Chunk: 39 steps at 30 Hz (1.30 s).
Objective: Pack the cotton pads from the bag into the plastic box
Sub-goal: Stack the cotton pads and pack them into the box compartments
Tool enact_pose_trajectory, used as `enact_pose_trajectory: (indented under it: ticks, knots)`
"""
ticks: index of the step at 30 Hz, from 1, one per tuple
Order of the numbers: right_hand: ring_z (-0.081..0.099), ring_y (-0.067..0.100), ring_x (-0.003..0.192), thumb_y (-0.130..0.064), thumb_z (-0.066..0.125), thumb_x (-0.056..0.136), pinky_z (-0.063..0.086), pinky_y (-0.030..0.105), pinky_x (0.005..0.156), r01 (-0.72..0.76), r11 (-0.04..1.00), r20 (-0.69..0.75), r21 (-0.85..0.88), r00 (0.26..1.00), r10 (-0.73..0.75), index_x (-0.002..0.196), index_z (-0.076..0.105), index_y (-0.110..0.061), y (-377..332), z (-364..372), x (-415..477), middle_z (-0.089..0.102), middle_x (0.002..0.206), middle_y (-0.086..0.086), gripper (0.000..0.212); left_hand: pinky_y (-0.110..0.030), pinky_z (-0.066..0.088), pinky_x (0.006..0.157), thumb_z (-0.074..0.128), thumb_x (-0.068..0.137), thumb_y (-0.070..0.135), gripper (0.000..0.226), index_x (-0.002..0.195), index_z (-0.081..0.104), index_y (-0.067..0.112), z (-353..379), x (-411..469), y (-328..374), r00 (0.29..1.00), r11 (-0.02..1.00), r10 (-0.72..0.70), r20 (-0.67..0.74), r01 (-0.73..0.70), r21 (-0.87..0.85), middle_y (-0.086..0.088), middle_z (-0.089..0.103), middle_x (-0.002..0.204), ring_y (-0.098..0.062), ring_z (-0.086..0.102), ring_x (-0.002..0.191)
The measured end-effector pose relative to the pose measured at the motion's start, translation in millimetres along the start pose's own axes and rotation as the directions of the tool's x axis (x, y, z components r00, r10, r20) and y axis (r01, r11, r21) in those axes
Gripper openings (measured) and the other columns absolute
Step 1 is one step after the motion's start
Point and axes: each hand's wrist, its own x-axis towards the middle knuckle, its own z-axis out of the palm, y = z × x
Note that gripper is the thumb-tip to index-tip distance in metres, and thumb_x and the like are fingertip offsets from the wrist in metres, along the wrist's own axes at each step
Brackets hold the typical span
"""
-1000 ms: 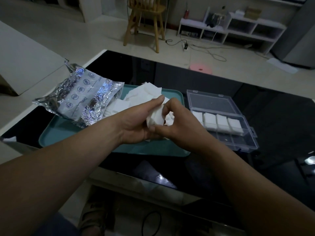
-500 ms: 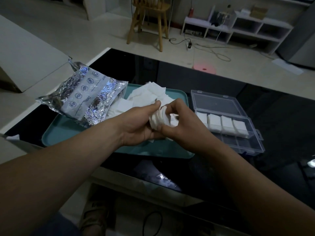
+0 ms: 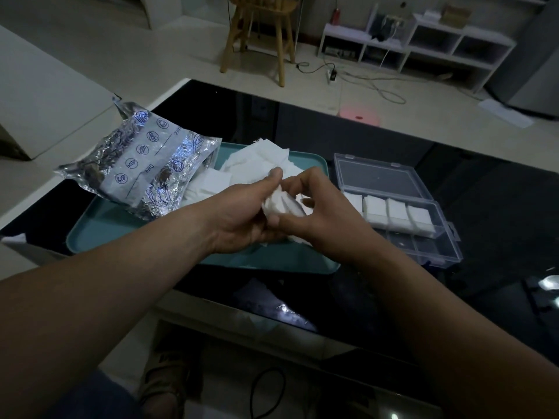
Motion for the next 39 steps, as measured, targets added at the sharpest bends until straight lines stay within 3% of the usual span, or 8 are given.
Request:
enact_pose_trajectory:
  ticks: [3,9,16,20,24,32,36,39]
  knots:
    - [0.062,0.017,0.093,-0.038,0.087,0.082,0.054,0.035,0.076,-0.015,1.0,0.038,-0.026,0.999,0.016,0.106,0.044,-0.018,-1,5,-1,0.064,0.114,0.003,0.053,-0.036,0.06,0.075,0.043,0.105,0.055,0.054,0.133,0.062,0.015,3,-1,-1,1.0,1.0,-0.014,0.013,0.013,0.021,-0.004,0.074,0.112,-0.019,0.069,0.094]
    - [0.046,0.008,0.075,-0.035,0.088,0.082,0.039,0.016,0.059,0.032,0.997,-0.035,-0.065,0.999,-0.035,0.105,0.047,-0.011,-1,12,-2,0.058,0.093,0.002,0.052,-0.054,0.033,0.119,0.05,0.102,0.055,0.05,0.128,0.065,0.015,1,3,-7,0.998,0.997,-0.049,0.026,0.051,-0.062,-0.011,0.065,0.123,-0.028,0.052,0.117]
    - [0.06,0.017,0.092,-0.045,0.087,0.079,0.052,0.031,0.071,-0.016,0.997,-0.031,-0.069,0.999,0.014,0.107,0.048,-0.02,1,7,-2,0.062,0.105,-0.002,0.054,-0.05,0.036,0.116,0.047,0.107,0.036,0.033,0.119,0.07,0.016,-6,5,-4,0.995,0.993,-0.039,0.096,0.05,-0.111,-0.01,0.067,0.127,-0.028,0.056,0.12]
    - [0.067,0.011,0.093,-0.053,0.081,0.08,0.059,0.034,0.077,-0.072,0.991,0.025,-0.109,0.997,0.075,0.108,0.052,-0.033,6,4,-2,0.065,0.115,-0.008,0.045,-0.037,0.061,0.071,0.047,0.106,0.03,0.031,0.113,0.069,0.009,-7,5,-1,0.997,0.99,-0.043,0.071,0.052,-0.127,-0.016,0.073,0.116,-0.026,0.072,0.091]
    - [0.066,0.001,0.087,-0.046,0.072,0.093,0.055,0.025,0.073,-0.091,0.98,-0.053,-0.18,0.995,0.082,0.102,0.06,-0.03,5,1,0,0.071,0.099,-0.012,0.022,-0.03,0.056,0.064,0.051,0.097,0.022,0.024,0.115,0.061,0.009,-8,4,1,0.996,0.989,-0.047,0.071,0.056,-0.135,-0.015,0.068,0.112,-0.02,0.065,0.081]
    - [0.058,0.009,0.074,-0.029,0.063,0.099,0.051,0.035,0.067,-0.07,0.956,-0.421,-0.286,0.905,-0.059,0.088,0.067,-0.018,0,5,3,0.064,0.079,-0.009,0.016,-0.03,0.056,0.067,0.047,0.106,0.03,0.034,0.13,0.059,0.009,4,3,-3,1.0,0.983,-0.011,0.025,0.016,-0.182,-0.012,0.062,0.1,-0.022,0.059,0.082]
    - [0.064,0.011,0.079,-0.035,0.069,0.095,0.056,0.042,0.071,0.018,0.969,-0.304,-0.245,0.948,-0.095,0.09,0.068,-0.023,-4,17,0,0.07,0.086,-0.008,0.013,-0.04,0.045,0.108,0.034,0.109,0.047,0.059,0.147,0.05,0.005,7,4,-5,0.995,0.982,0.023,0.098,-0.004,-0.188,-0.01,0.063,0.137,-0.023,0.061,0.122]
    - [0.062,0.013,0.098,-0.048,0.071,0.088,0.051,0.042,0.085,0.122,0.947,-0.173,-0.298,0.969,-0.179,0.091,0.066,-0.025,-6,15,-3,0.068,0.097,-0.01,0.024,-0.036,0.057,0.094,0.032,0.109,0.051,0.059,0.13,0.069,0.011,0,6,-3,0.998,0.985,0.017,0.058,-0.006,-0.173,-0.009,0.064,0.131,-0.023,0.056,0.123]
